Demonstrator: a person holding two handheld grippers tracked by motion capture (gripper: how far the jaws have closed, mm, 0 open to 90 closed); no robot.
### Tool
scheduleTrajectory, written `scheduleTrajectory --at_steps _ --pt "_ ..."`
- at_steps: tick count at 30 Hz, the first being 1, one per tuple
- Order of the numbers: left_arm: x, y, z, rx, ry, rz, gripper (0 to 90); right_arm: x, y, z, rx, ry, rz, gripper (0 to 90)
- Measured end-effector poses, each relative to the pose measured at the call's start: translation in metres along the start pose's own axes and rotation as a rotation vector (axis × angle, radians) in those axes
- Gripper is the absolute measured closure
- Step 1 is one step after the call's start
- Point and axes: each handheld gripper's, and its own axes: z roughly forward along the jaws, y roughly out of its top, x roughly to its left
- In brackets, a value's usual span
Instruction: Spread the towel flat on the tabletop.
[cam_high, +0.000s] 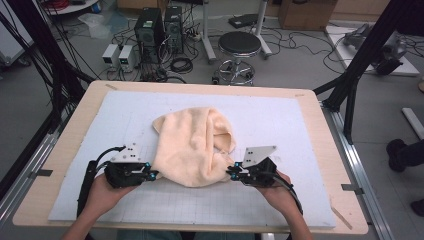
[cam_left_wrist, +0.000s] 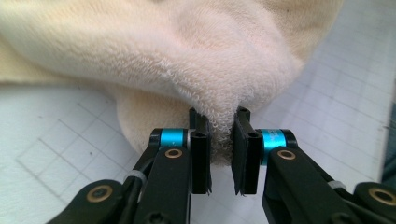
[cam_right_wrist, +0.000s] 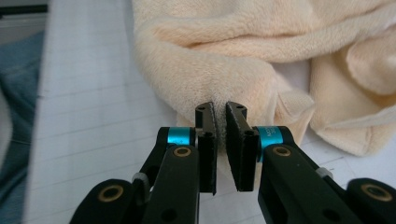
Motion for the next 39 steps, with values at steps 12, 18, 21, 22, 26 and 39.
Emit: scheduleTrajectory --at_steps 12,18,21,22,26,39 --pt "-0.034 -0.009 -0.042 0.01 -0.021 0.069 78.9 0.054 0.002 -0.039 -0.017 0.069 -0.055 83.3" --pt "-0.032 -0.03 -0.039 0.033 -0.042 0.042 64.7 0.061 -0.005 -0.029 -0.011 0.112 -0.038 69.7" --pt "-0.03 -0.031 -0.043 0.011 -0.036 0.031 56.0 0.053 -0.001 -0.03 -0.039 0.105 -0.018 65.3" --pt "-0.027 -0.029 -0.047 -0.013 -0.038 0.026 55.2 0.049 0.002 -0.029 -0.043 0.098 -0.016 64.1" --pt "-0.02 -0.021 -0.045 -0.032 -0.028 0.03 51.4 0.031 0.013 -0.016 -0.036 0.07 -0.018 62.8" --pt "0.001 -0.019 0.003 0.005 -0.084 -0.015 49.9 -0.002 0.024 0.049 0.068 0.175 0.03 54.7"
